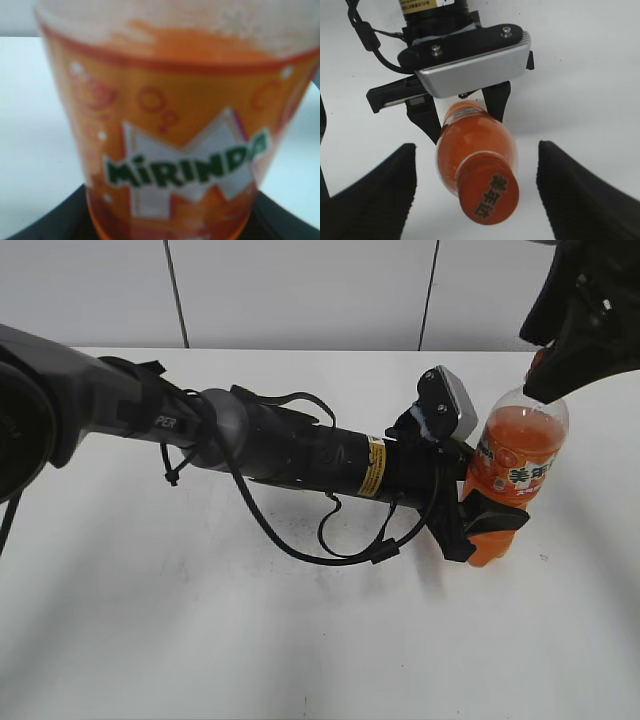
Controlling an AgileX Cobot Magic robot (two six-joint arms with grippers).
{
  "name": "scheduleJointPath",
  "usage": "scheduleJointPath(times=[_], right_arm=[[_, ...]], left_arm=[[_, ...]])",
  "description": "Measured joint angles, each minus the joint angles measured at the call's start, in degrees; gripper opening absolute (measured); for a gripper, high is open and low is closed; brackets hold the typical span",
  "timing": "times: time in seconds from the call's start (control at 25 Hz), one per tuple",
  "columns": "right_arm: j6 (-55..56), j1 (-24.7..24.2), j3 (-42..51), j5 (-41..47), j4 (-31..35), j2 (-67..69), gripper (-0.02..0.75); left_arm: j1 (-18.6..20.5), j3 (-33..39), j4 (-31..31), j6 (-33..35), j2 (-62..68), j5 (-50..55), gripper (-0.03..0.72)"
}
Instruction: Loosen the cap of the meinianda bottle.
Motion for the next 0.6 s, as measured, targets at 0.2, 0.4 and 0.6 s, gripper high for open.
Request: scheduleJointPath(times=[0.2, 0.4, 0.6], right_arm=[[2.9, 0.0, 0.0, 0.0, 0.2, -2.4, 0.564], [30.3, 0.0, 0.0, 0.0, -0.9, -5.3, 0.539], [63.8, 0.0, 0.0, 0.0, -6.4, -5.6, 0.535]], left_arm=[[0.0, 0.0, 0.0, 0.0, 0.0, -0.1, 0.405], [0.0, 0.0, 0.0, 0.0, 0.0, -0.1, 0.405], [0.0, 0.0, 0.0, 0.0, 0.0, -0.1, 0.405]])
